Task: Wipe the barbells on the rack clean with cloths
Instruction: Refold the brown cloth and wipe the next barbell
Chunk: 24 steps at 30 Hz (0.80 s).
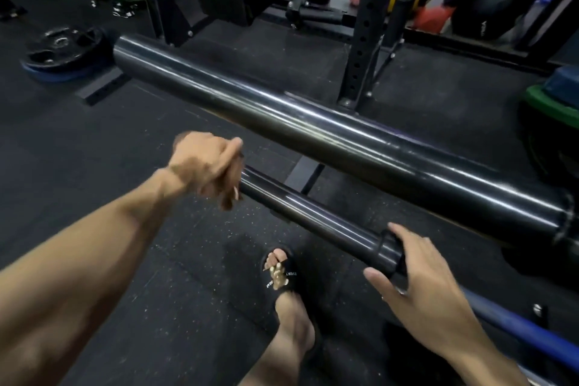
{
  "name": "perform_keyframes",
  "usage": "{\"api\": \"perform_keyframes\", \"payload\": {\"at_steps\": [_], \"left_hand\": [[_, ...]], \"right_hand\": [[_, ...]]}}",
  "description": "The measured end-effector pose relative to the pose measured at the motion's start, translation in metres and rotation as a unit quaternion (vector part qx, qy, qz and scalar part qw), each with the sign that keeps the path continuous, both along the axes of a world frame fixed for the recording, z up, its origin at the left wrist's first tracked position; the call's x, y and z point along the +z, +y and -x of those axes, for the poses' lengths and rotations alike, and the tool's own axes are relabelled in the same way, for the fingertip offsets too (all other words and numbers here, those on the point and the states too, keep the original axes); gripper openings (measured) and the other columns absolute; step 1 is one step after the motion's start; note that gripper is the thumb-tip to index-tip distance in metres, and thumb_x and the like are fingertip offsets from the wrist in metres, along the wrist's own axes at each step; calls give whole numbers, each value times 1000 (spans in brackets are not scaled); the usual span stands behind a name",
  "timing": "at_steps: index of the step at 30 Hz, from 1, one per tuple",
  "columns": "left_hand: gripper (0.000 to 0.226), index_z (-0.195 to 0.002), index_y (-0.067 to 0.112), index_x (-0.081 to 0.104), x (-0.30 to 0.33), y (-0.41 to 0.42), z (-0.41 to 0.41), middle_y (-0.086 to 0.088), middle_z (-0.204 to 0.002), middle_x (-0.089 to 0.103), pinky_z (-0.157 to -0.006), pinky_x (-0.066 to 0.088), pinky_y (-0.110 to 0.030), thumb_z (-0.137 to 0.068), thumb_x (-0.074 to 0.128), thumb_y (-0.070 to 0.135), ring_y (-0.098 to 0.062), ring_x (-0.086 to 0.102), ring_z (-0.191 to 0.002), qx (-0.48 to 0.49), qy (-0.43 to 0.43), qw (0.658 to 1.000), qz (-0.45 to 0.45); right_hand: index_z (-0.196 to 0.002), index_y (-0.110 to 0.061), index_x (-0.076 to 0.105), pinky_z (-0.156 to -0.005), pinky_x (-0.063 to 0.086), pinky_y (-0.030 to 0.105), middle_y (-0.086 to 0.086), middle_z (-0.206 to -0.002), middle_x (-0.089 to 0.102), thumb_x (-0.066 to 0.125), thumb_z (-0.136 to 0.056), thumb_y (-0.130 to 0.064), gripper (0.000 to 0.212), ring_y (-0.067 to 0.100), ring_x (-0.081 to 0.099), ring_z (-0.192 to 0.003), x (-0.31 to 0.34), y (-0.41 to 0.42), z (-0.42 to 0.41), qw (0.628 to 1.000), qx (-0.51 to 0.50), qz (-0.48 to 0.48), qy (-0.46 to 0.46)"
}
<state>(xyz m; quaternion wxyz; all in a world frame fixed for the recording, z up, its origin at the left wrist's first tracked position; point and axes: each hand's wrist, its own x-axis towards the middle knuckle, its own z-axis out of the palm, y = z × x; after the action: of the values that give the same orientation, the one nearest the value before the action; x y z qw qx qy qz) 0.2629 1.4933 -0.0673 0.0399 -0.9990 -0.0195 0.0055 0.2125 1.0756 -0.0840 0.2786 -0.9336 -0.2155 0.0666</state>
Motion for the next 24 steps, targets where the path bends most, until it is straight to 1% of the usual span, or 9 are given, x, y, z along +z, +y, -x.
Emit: {"api": "perform_keyframes", "payload": {"at_steps": [3,7,9,13,16,19,21,22,24], "left_hand": [[60,-83,29,58,2,-92,16,11,-73,62,-80,47,-32,-99,17,70,-9,61,-72,-32,-10,992,123],[36,-100,29,64,-21,-224,48,7,-93,63,-85,41,-36,-104,37,52,-18,55,-86,-148,-111,972,147],[26,-99,26,65,-28,-245,47,6,-91,64,-85,43,-34,-104,45,41,-19,58,-86,-142,-155,958,196],[37,-98,24,70,3,-251,58,5,-94,71,-85,42,-24,-104,39,43,-16,65,-90,-50,-116,921,368],[28,-92,23,72,30,-260,91,12,-87,74,-85,49,-27,-105,53,39,-11,69,-90,46,-73,825,559],[54,-87,17,73,71,-280,135,13,-81,78,-92,52,-21,-79,71,70,-12,72,-92,159,19,696,700],[58,-106,4,78,105,-301,170,-20,-107,76,-106,49,-45,-87,65,58,-34,70,-107,160,76,592,786],[51,-113,1,76,125,-313,187,-28,-115,71,-107,48,-51,-97,54,44,-41,67,-113,143,91,565,808],[44,-115,-3,74,164,-338,223,-29,-120,68,-103,53,-47,-103,45,29,-40,66,-116,130,107,524,835]], "right_hand": [[-144,-18,46,-107,44,33,-6,-135,55,82,-78,-49,81,15,55,-125,5,-3,-2,999,-18,1,29],[-131,-20,51,-92,51,36,-5,-121,60,95,-61,-42,86,20,63,-107,7,-4,-2,1000,5,22,0],[-141,-24,48,-102,45,33,-8,-136,56,92,-66,-43,89,16,57,-121,11,-11,-4,1000,9,24,12],[-159,-27,27,-118,25,29,-7,-161,34,73,-89,-45,86,18,36,-145,32,-35,7,997,-25,57,47],[-161,-30,22,-116,20,13,-13,-162,29,65,-95,-45,80,10,30,-149,55,-55,33,993,-58,10,100],[-152,-41,34,-99,24,-3,-21,-149,42,63,-98,-41,61,2,40,-141,92,-70,72,983,-58,-91,147],[-136,-52,46,-103,35,7,-28,-138,54,62,-98,-42,42,-6,50,-129,120,-82,100,963,-72,-177,189],[-126,-53,53,-105,38,14,-30,-130,60,62,-99,-43,31,-12,54,-121,134,-90,113,952,-82,-213,206],[-111,-50,59,-99,42,14,-28,-117,67,62,-100,-39,16,-19,58,-106,163,-110,141,932,-95,-268,226]]}}
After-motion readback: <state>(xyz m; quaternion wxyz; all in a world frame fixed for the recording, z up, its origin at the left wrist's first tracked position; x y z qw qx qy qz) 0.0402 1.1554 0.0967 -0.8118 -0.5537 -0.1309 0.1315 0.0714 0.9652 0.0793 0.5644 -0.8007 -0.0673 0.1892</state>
